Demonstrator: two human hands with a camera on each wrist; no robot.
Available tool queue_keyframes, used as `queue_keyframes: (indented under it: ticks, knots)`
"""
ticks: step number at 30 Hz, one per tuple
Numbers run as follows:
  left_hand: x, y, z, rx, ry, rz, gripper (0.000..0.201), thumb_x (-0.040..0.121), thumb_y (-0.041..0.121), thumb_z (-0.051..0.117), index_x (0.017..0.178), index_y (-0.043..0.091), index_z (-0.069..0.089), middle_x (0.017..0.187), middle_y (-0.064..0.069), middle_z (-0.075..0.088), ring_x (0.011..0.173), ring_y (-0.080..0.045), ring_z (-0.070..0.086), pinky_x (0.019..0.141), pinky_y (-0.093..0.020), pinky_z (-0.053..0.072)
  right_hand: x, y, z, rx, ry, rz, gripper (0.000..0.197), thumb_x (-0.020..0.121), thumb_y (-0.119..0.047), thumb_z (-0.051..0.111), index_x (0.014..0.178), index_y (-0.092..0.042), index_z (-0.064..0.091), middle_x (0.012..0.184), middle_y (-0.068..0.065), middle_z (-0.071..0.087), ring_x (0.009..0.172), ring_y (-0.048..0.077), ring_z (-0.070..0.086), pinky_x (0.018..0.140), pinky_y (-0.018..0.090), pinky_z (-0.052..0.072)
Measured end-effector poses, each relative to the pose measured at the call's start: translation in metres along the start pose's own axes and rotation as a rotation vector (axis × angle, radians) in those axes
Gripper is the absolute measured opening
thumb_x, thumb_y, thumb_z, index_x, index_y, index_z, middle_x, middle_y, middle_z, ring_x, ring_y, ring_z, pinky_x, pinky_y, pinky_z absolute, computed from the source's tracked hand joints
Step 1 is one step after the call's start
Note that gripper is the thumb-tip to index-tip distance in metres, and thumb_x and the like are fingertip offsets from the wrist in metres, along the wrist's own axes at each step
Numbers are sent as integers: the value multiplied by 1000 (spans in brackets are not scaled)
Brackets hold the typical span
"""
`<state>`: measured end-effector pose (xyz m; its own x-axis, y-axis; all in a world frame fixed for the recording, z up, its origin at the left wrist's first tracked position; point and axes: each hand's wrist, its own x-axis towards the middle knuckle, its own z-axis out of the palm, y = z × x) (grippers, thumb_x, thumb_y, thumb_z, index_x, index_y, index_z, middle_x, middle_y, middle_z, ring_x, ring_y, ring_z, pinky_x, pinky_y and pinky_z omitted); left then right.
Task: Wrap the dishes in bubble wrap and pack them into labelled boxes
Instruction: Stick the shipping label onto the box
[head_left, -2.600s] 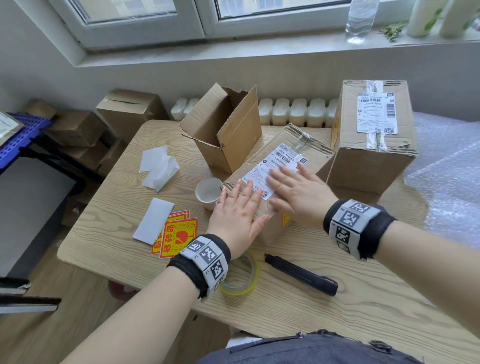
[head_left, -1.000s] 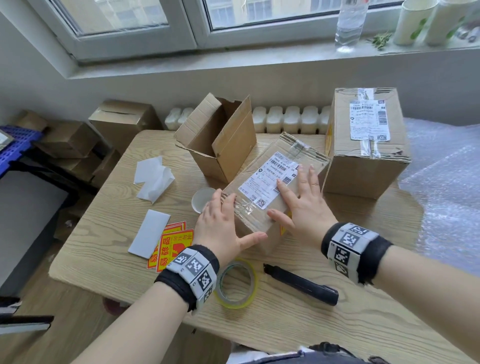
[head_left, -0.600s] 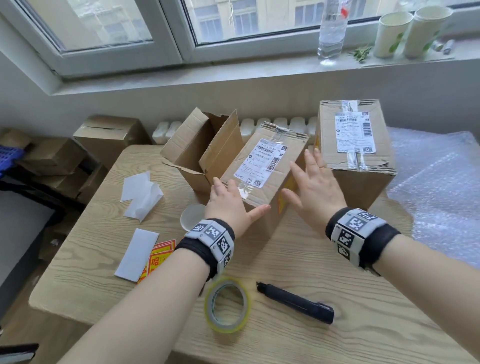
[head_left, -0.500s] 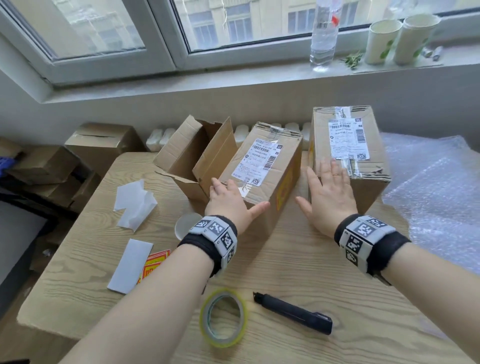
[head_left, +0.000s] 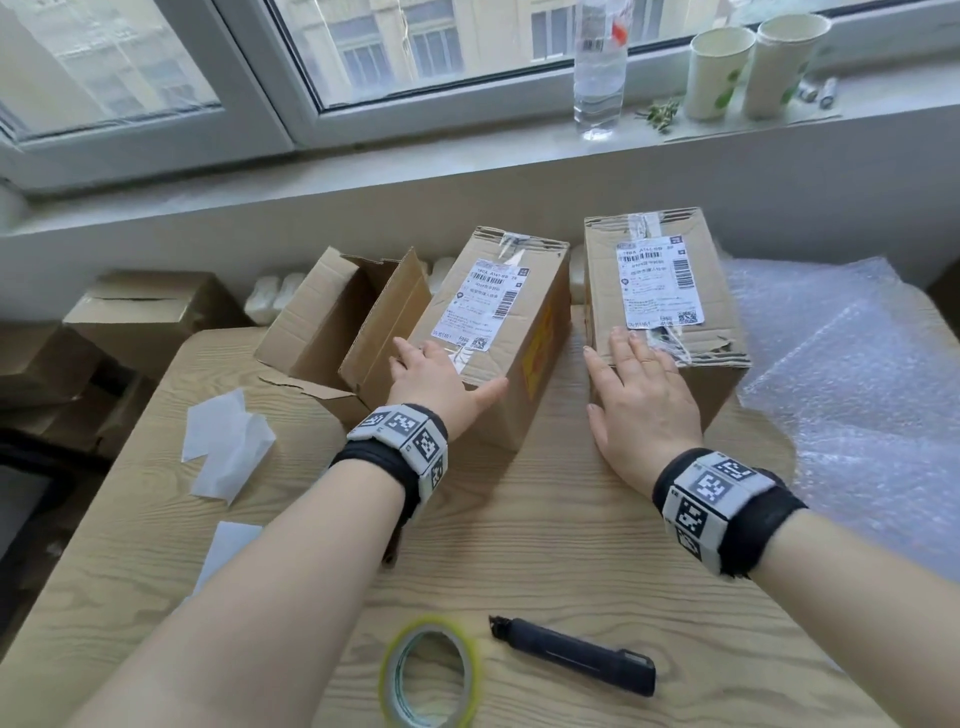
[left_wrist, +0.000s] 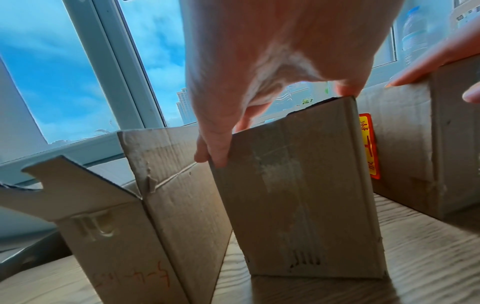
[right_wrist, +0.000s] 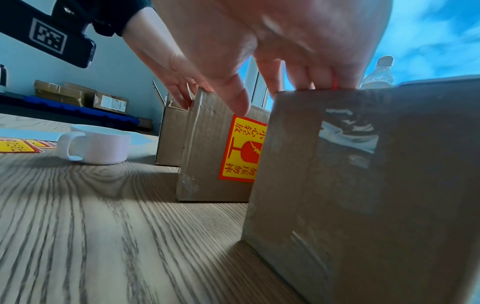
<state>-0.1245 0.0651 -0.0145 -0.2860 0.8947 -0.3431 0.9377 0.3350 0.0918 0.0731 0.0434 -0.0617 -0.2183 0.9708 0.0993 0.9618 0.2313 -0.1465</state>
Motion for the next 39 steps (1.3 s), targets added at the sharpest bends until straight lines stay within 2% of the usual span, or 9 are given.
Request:
queue_keyframes:
  ticks: [3, 7, 12, 17, 20, 24, 30, 33, 39]
  knots:
    - [1, -2, -1, -2, -10, 4, 112, 74, 80, 45, 152, 11, 3, 158, -19, -7, 146, -34, 5, 111, -47, 29, -1, 0, -4, 1, -5, -1, 62, 87, -27, 56, 145, -13, 36, 152, 18, 27, 142, 30, 24, 116, 41, 12]
    - [-5, -7, 2, -21, -1, 20, 109, 74, 81, 40, 152, 16, 2, 158, -15, -9, 146, -34, 5, 110, -49, 29, -2, 0, -12, 18, -88, 12, 65, 94, -31, 43, 151, -21, 13, 159, 12, 4, 147, 23, 2, 118, 36, -3]
    - [-28, -14, 5, -64, 79, 132, 92, 85, 72, 34, 152, 15, 9, 159, -13, -1, 146, -30, 7, 115, -42, 20, -9, -7, -24, 39, -129, 17, 63, 94, -32, 43, 150, -22, 16, 159, 10, -6, 146, 23, -8, 117, 38, -11]
    - [-58, -36, 4, -160, 151, 231, 68, 93, 56, 39, 147, 15, 27, 156, -8, 18, 142, -26, 22, 113, -38, 23, -27, -33, -30, 112, -118, -107, 52, 93, -30, 46, 142, -20, 34, 157, 8, 13, 147, 22, 1, 118, 35, -7]
    - [-75, -58, 9, -175, 165, 215, 63, 95, 52, 40, 146, 16, 30, 155, -6, 21, 141, -24, 24, 113, -35, 22, -38, -51, -31, 165, -123, -151, 48, 92, -29, 48, 138, -18, 41, 152, 5, 29, 146, 20, 10, 117, 33, -4]
    - [-93, -92, 15, -192, 179, 160, 58, 96, 48, 41, 143, 15, 35, 152, -6, 27, 139, -23, 28, 112, -35, 25, -42, -75, -32, 195, -137, -229, 47, 93, -28, 48, 138, -18, 42, 148, 2, 35, 145, 19, 14, 118, 32, -1]
    - [-120, -151, 30, -295, 147, 44, 53, 95, 41, 47, 139, 13, 41, 144, -9, 37, 132, -23, 37, 109, -35, 31, -55, -119, -23, 307, -179, -290, 42, 91, -24, 52, 132, -14, 50, 137, 2, 48, 137, 19, 30, 112, 30, 23]
    - [-125, -177, 43, -301, 105, 25, 51, 95, 38, 49, 139, 12, 42, 143, -10, 38, 132, -23, 37, 108, -32, 30, -68, -135, -8, 308, -233, -287, 39, 89, -21, 51, 127, -13, 55, 129, 2, 53, 125, 19, 42, 104, 29, 34]
    - [-117, -205, 57, -285, 16, 82, 47, 95, 34, 50, 136, 14, 44, 139, -11, 41, 131, -25, 38, 107, -32, 30, -84, -158, 1, 263, -318, -176, 38, 92, -23, 48, 127, -13, 54, 130, 3, 51, 126, 20, 41, 101, 31, 37]
